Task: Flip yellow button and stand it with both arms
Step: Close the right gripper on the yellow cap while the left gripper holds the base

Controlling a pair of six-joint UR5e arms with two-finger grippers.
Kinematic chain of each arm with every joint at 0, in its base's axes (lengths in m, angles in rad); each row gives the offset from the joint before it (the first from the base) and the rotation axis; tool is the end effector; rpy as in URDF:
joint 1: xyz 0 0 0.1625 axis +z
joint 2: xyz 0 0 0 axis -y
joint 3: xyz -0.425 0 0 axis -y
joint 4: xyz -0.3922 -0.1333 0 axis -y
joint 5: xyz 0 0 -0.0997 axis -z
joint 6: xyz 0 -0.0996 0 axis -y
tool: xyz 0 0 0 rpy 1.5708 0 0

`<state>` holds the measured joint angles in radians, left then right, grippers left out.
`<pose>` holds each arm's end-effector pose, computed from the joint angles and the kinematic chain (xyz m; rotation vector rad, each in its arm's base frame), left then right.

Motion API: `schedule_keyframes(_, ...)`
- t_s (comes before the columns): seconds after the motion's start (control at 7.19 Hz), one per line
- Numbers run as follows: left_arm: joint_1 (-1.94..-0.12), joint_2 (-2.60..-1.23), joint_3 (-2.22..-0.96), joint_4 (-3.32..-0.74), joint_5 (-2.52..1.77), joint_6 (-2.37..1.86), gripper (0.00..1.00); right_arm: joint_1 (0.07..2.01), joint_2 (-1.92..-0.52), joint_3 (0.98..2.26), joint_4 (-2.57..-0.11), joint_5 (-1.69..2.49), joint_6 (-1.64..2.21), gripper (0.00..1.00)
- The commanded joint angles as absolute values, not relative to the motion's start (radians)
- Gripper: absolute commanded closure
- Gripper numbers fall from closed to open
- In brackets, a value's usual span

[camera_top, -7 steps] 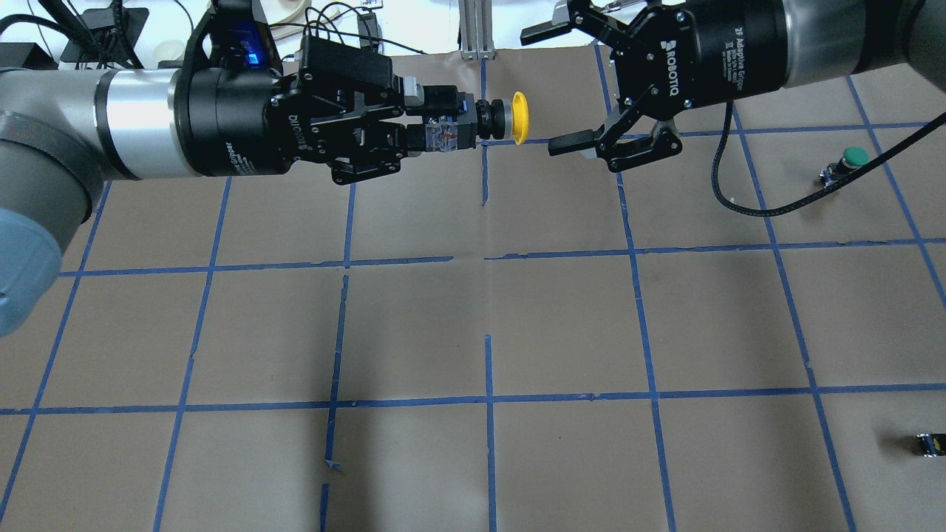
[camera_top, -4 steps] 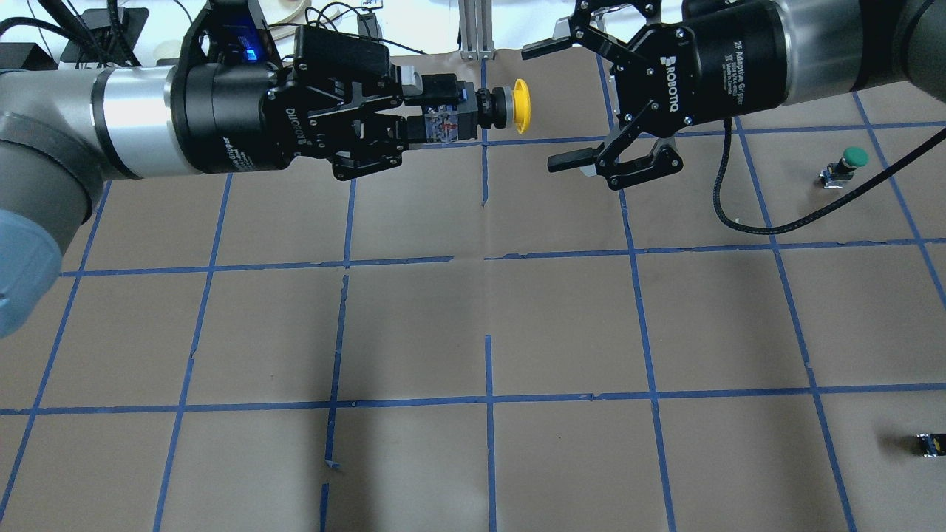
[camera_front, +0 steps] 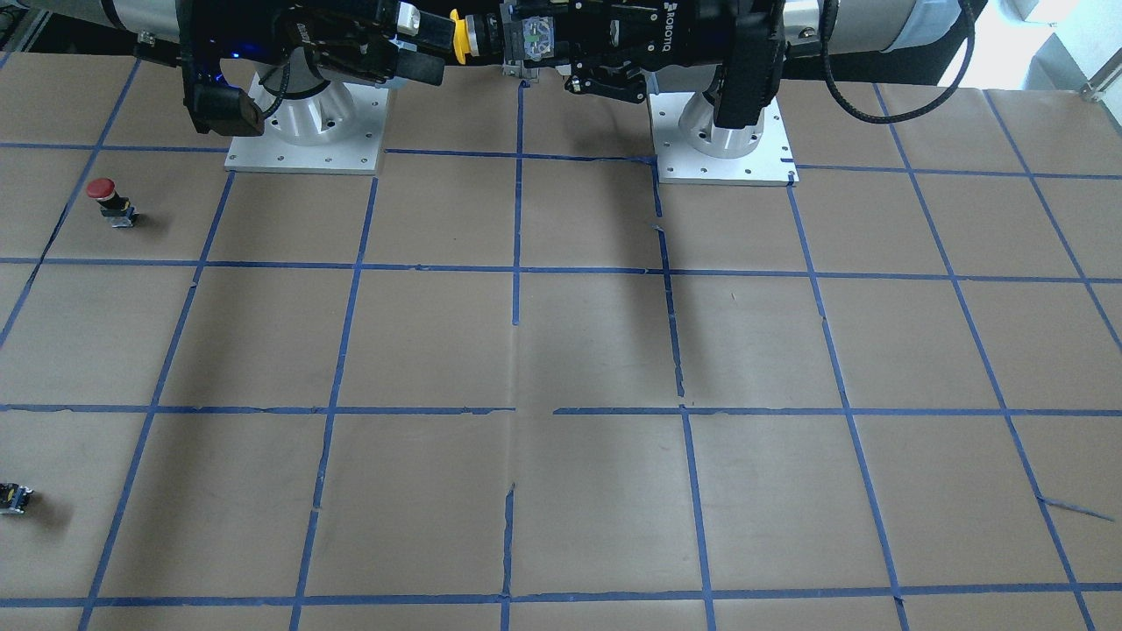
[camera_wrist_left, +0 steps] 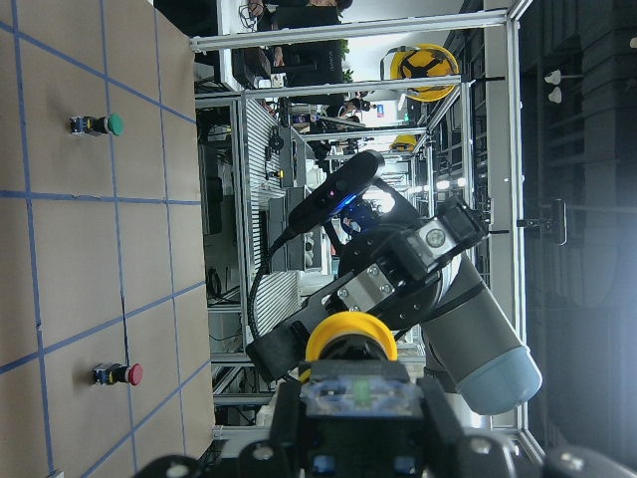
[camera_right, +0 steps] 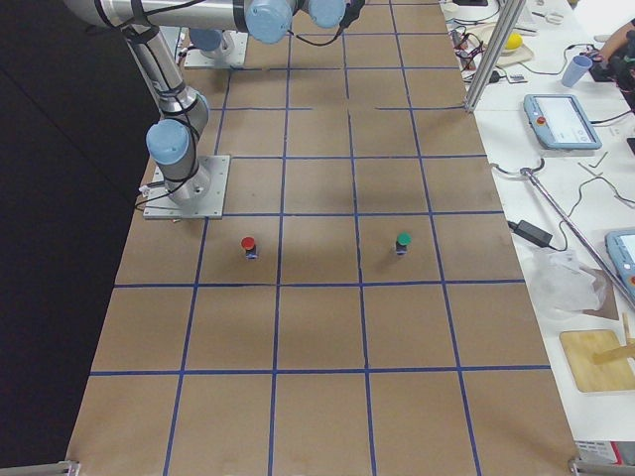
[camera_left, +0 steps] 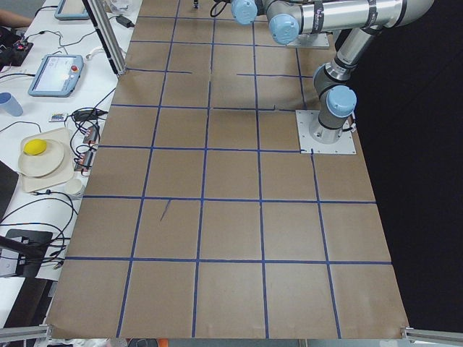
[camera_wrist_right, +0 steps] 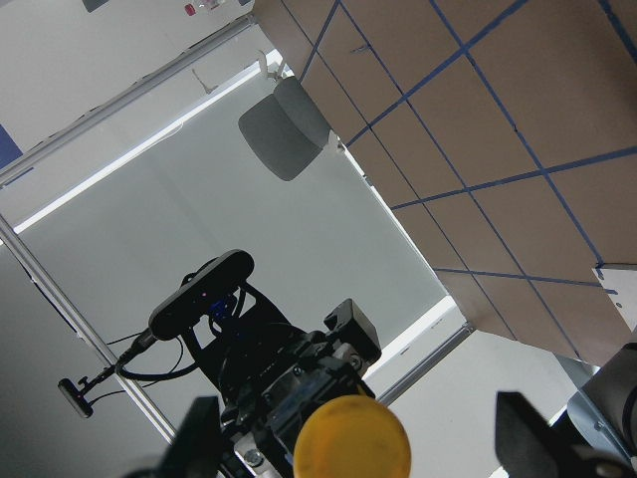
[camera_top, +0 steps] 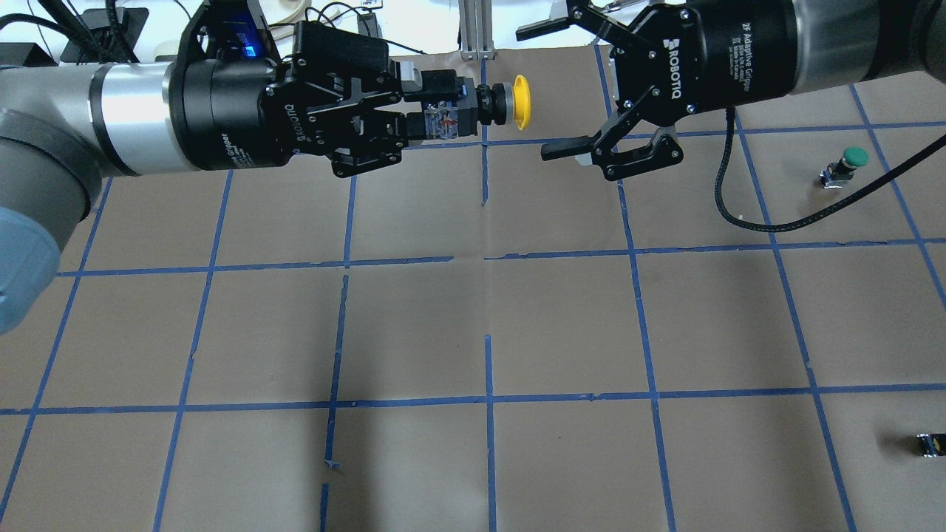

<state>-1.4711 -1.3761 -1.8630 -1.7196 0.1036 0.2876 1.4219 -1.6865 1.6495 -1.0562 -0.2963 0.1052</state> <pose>-0.1912 -0.4234 0.5070 0.0287 -1.6717 0.0864 0.1640 -0.4473 0.5275 0.5571 1.7674 0.4144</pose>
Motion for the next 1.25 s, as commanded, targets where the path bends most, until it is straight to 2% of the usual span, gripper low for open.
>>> schedule_keyframes(0.0, -1.471, -1.376, -1.861, -1.718, 0.106, 0.287, 0.98, 1.428, -1.700, 1.649, -1.052, -0.299, 0.107, 0.23)
schedule_keyframes(0.14, -1.471, -1.374, -1.858, -1.718, 0.104, 0.282, 0.98, 1.442, -1.704, 1.649, -1.054, -0.307, 0.104, 0.48)
schedule_keyframes(0.28, -1.471, -1.374, -1.865, -1.718, 0.109, 0.285, 0.98, 1.443, -1.703, 1.649, -1.054, -0.308, 0.103, 0.80)
schedule_keyframes(0.42, -1.471, -1.374, -1.861, -1.715, 0.109, 0.284, 0.98, 1.443, -1.704, 1.648, -1.054, -0.308, 0.104, 0.93)
schedule_keyframes(0.56, -1.471, -1.376, -1.859, -1.713, 0.107, 0.282, 0.98, 1.442, -1.703, 1.640, -1.055, -0.308, 0.104, 0.93)
schedule_keyframes(0.7, -1.471, -1.381, -1.862, -1.713, 0.112, 0.279, 0.94, 1.442, -1.703, 1.637, -1.055, -0.308, 0.106, 0.93)
schedule_keyframes(0.83, -1.471, -1.376, -1.859, -1.713, 0.113, 0.258, 0.17, 1.440, -1.701, 1.637, -1.057, -0.308, 0.106, 0.93)
schedule_keyframes(0.97, -1.471, -1.374, -1.859, -1.709, 0.114, 0.238, 0.00, 1.440, -1.703, 1.635, -1.057, -0.307, 0.107, 0.93)
schedule_keyframes(1.11, -1.471, -1.377, -1.859, -1.704, 0.115, 0.236, 0.00, 1.440, -1.701, 1.635, -1.057, -0.307, 0.107, 0.93)
